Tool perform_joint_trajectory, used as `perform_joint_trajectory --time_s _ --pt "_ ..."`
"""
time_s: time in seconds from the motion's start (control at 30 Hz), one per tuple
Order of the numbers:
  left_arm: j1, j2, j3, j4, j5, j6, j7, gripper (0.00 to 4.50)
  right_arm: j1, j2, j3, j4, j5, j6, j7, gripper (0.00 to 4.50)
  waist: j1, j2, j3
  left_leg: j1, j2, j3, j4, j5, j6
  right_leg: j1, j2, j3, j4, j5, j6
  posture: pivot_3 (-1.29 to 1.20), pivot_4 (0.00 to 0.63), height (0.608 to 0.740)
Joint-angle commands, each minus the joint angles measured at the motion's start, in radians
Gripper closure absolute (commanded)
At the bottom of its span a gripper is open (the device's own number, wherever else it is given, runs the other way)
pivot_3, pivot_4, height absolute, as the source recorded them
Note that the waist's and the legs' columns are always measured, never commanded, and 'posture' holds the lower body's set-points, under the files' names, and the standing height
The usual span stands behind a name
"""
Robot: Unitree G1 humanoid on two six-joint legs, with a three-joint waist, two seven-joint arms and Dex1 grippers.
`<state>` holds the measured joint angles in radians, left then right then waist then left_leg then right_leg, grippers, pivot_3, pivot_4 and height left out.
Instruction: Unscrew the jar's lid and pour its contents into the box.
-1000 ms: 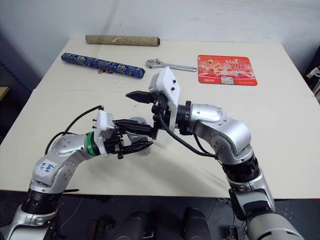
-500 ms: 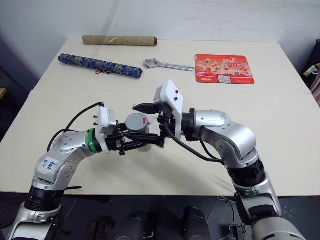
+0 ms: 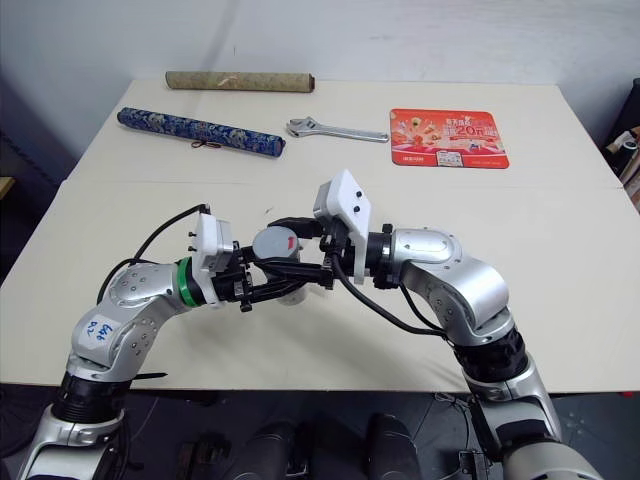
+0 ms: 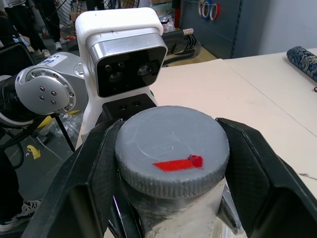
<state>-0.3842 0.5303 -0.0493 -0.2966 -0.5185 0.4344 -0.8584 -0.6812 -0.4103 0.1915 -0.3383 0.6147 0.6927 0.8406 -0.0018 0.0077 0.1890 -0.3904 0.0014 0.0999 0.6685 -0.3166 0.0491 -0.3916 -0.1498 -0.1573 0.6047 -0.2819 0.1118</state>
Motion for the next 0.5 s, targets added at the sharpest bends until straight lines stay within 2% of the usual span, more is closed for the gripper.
perform_joint_trajectory --time_s 0.03,0.2,0.27,0.47,0.5 --pt "-0.025 0.006 0.005 -0.008 -0.003 -0.061 -0.063 2.16 -0.013 -0.023 -0.001 0.000 0.031 -0.052 0.129 1.96 0.000 0.000 0.000 0.000 0.000 0.000 0.000 0.000 0.000 0.000 0.000 0.000 0.000 0.000 0.000 0.00 0.150 0.740" --pt "-0.055 0.018 -0.002 0.011 -0.048 -0.132 -0.247 2.16 -0.065 -0.111 0.025 0.067 0.065 -0.057 0.393 1.96 0.001 0.000 0.000 0.000 0.000 0.001 0.001 0.000 0.000 0.000 0.000 0.000 0.000 0.000 0.000 0.00 0.150 0.740" --pt "-0.069 0.022 -0.006 0.023 -0.055 -0.143 -0.299 2.16 -0.093 -0.129 0.034 0.100 0.053 -0.073 0.457 1.96 0.000 0.000 0.000 0.000 0.000 0.000 0.001 0.000 0.000 0.000 0.000 0.000 0.000 0.000 0.000 0.00 0.150 0.740" --pt "-0.094 0.025 -0.006 0.053 -0.039 -0.171 -0.369 2.16 -0.152 -0.133 0.022 0.169 0.018 -0.114 0.501 1.96 -0.001 0.000 0.000 0.000 0.001 0.001 0.002 0.001 0.000 0.000 0.000 0.000 0.001 0.000 0.000 0.00 0.150 0.740" --pt "-0.094 0.022 -0.002 0.055 -0.040 -0.172 -0.363 2.16 -0.152 -0.141 0.019 0.165 0.023 -0.101 0.497 1.61 -0.001 0.000 0.000 0.000 0.001 0.001 0.003 0.001 0.000 0.000 0.000 0.000 0.002 0.000 0.000 0.00 0.150 0.740"
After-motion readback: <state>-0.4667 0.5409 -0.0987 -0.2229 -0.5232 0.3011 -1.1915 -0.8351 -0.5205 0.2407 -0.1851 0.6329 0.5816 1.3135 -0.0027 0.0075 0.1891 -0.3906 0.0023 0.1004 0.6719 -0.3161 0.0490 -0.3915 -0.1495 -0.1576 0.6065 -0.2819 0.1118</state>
